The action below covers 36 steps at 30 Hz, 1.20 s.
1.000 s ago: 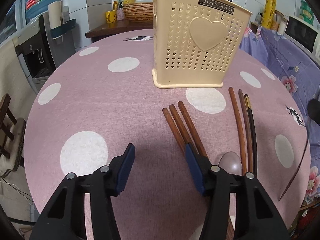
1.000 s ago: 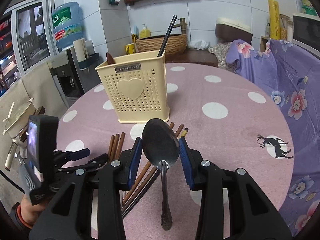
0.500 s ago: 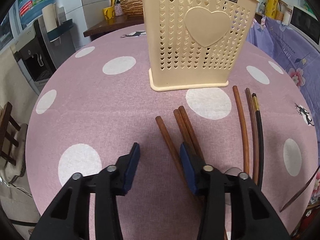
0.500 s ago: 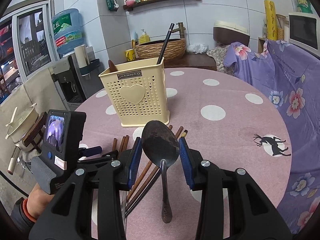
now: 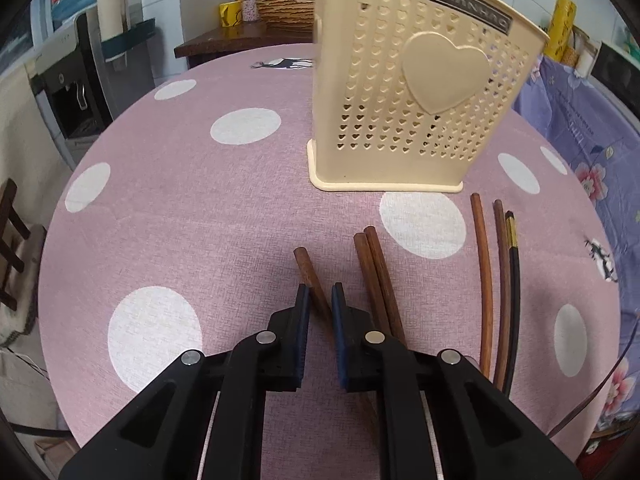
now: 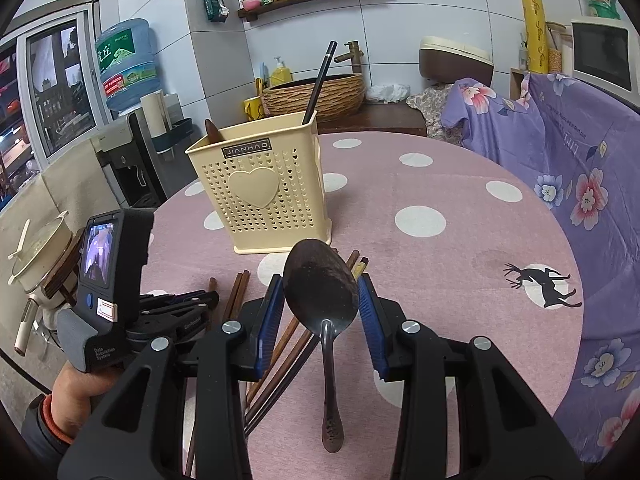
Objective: Organize utensils
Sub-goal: 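Grip a wooden chopstick with the left tool while the right tool lifts the silver spoon, then carry the wooden chopstick with the left tool while the right tool carries the spoon over the holder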
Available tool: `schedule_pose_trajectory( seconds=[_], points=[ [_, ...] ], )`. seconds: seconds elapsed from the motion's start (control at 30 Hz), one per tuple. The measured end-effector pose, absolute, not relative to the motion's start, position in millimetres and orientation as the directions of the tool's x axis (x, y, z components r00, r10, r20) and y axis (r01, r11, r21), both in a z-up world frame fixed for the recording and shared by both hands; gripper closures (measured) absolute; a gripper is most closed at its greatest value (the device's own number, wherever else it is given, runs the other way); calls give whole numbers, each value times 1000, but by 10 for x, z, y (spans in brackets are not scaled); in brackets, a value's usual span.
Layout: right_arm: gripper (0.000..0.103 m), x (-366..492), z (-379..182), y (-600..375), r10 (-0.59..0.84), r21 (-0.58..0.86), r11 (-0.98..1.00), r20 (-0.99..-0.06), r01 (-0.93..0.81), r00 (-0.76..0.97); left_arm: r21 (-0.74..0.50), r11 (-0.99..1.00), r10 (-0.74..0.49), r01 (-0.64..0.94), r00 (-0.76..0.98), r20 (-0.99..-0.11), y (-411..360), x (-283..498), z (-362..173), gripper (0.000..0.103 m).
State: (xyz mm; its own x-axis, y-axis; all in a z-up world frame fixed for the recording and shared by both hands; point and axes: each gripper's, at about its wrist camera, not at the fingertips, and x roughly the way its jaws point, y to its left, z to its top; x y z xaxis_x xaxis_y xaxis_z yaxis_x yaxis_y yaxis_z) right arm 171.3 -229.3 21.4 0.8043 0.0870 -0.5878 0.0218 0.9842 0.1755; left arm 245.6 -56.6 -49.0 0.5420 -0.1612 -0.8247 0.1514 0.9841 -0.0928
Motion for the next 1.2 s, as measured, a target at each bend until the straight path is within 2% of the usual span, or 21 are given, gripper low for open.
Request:
schedule_pose_trajectory(
  seconds=[0.23, 0.5, 0.73, 1.2],
  points=[
    [65, 1725, 207, -2307, 85, 180, 983, -590, 28, 803, -199, 973, -231, 120, 586, -777, -388, 2422, -263, 94],
    [65, 1707, 293, -2307, 97, 195, 981, -560, 18, 823, -261, 954, -286, 145, 692, -663, -262, 2259, 263, 95],
    [65, 1685, 448, -2307, 100, 190, 982, -528, 2, 843, -244, 956, -279, 165, 769, -576, -214, 2151, 590, 95],
    [65, 1688, 589, -2294, 160, 227, 973, -490, -51, 857, -221, 958, -267, 180, 842, -470, -94, 2017, 878, 96]
  ],
)
